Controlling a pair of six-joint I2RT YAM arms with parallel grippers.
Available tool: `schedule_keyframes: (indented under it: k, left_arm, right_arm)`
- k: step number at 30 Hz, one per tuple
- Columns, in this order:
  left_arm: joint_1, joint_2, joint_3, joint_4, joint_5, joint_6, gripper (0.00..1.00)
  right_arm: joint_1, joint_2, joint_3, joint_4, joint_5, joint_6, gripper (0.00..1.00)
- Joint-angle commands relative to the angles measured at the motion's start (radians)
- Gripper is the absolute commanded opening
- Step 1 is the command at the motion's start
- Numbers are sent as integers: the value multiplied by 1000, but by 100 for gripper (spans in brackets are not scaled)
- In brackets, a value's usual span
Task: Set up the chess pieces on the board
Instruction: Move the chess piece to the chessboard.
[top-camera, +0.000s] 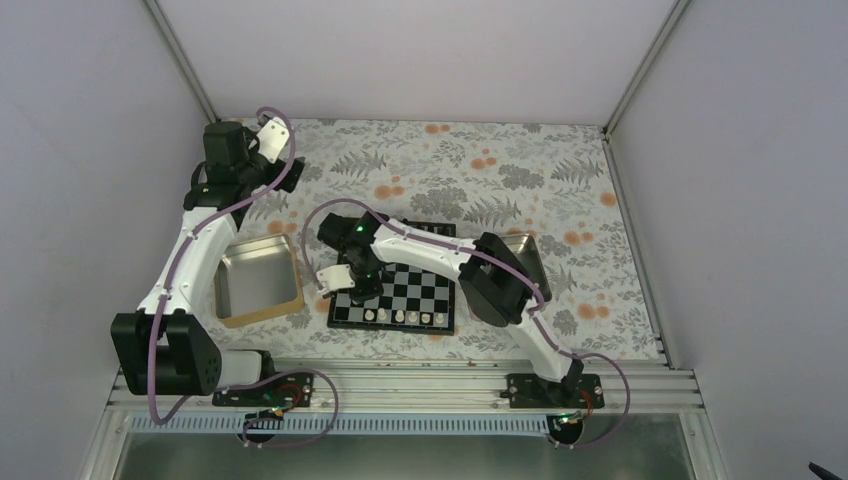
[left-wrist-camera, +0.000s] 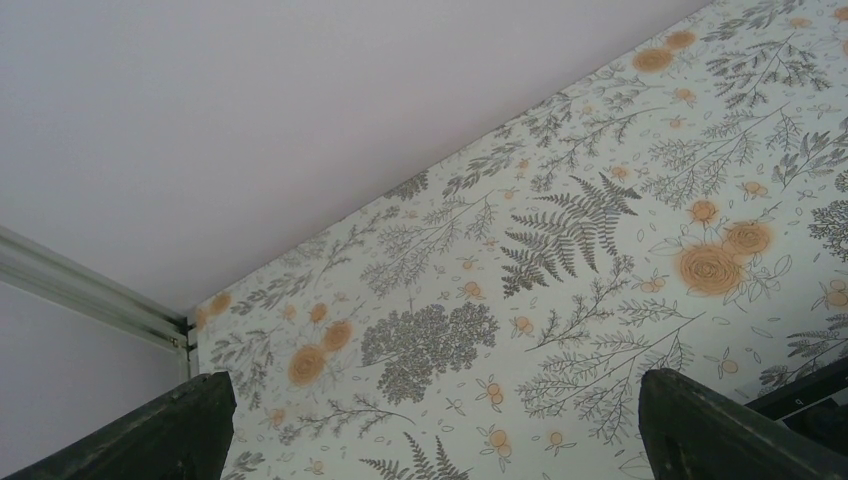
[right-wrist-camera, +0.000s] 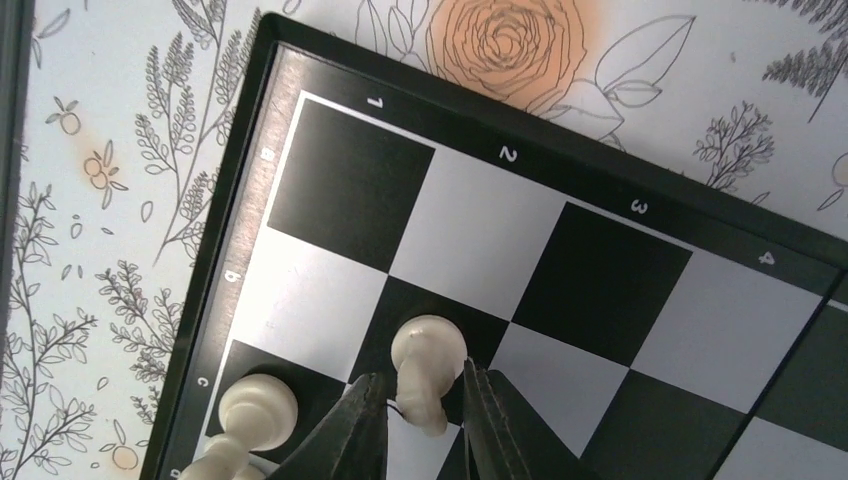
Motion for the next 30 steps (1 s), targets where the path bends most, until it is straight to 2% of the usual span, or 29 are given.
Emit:
schedule_keyframes:
  k: [1,8,13,16,30]
  left_arm:
    - [-1,-21,-12,28,-3,8,100]
    - [-1,-20,-15,31,-1,9,100]
    - [-1,-20,-16,32,0,9,100]
    - [0,-21,-18,32,-1,10,100]
    - [-1,-21,-7,23,-3,8,100]
  right_arm:
    - [15,14,37,-4,-32,11,21]
    - [17,15,41,-5,-32,13,19]
    - [18,18,40,-11,-26,10,8]
    - [18,14,41,-13,-27,9,5]
    - [68,-63,29,-79,30,33,7]
